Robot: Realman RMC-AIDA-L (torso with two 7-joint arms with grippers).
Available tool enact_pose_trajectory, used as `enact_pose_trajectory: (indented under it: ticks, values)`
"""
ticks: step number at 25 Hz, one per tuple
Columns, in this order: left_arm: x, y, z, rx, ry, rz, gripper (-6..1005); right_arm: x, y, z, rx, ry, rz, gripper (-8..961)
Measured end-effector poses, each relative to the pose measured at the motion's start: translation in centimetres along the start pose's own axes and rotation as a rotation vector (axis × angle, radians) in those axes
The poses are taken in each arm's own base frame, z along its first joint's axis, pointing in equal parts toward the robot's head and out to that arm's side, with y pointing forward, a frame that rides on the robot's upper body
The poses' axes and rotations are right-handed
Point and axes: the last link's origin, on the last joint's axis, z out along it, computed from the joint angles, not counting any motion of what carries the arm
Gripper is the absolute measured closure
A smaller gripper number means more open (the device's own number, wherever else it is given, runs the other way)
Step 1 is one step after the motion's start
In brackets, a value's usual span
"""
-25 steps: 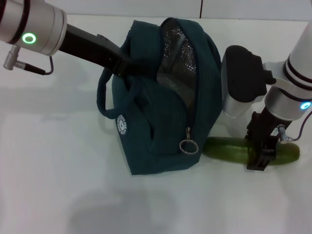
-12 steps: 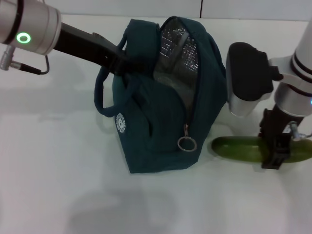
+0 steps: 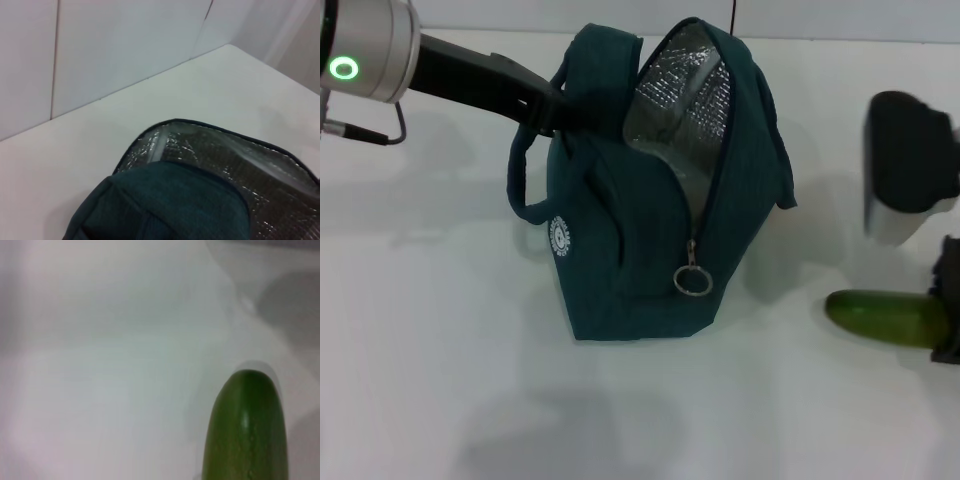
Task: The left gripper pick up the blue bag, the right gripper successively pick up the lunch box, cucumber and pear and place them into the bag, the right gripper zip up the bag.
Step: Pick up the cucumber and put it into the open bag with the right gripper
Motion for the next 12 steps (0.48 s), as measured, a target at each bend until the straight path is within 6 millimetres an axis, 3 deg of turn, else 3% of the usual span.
enact_pose_trajectory:
  ticks: [7, 12]
  values:
    - [0.0, 0.0, 0.1, -0.002, 0.003, 0.005, 962, 2.8, -2.2, -1.5, 0.079, -0.098, 0.185, 317]
    - [-0.1, 0.0, 0.2, -0.003, 0.005, 0.002, 963, 4.6, -5.3, -4.0, 0.213, -0.296, 0.376, 317]
